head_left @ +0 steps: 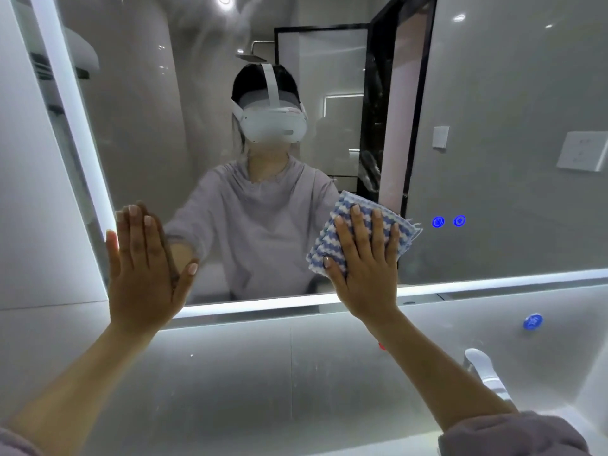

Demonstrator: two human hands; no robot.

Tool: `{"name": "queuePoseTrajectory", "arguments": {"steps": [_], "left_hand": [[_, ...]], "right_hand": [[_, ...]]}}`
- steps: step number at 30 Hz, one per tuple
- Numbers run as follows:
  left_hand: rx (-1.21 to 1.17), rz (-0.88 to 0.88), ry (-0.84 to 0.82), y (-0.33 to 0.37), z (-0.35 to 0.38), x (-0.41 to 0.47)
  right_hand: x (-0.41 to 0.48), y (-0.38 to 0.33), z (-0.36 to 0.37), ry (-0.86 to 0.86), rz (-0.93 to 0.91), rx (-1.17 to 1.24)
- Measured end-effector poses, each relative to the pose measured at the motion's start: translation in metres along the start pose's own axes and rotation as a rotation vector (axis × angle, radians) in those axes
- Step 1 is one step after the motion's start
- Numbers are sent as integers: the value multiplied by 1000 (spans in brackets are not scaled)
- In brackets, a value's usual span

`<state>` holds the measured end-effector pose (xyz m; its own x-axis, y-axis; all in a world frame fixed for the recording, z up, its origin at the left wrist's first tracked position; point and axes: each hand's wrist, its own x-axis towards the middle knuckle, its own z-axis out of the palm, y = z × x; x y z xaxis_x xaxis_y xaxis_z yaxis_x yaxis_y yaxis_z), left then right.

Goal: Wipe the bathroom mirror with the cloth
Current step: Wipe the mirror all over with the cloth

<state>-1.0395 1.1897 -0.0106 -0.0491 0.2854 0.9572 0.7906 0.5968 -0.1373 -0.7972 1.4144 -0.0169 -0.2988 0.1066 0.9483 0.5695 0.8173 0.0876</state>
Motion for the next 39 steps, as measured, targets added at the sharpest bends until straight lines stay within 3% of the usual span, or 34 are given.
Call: {"name": "queuePoseTrajectory", "arguments": {"steps": [5,12,24,29,39], "left_hand": [[-40,-7,33,4,-3,3],[-32,-4,13,2,-2,2],[-23,-7,-53,2,-3,0],[-15,-1,-74,1,-4,0],[-62,-2,-43,6,-10,2]], "right_hand": [[-10,-31,2,-61,58,33],[-38,-96,20,-176,-91,37],[-37,-81,16,-183,-142,43],[-42,-52,10,-180,-36,47],[-63,70,-16,-202,232,59]]}}
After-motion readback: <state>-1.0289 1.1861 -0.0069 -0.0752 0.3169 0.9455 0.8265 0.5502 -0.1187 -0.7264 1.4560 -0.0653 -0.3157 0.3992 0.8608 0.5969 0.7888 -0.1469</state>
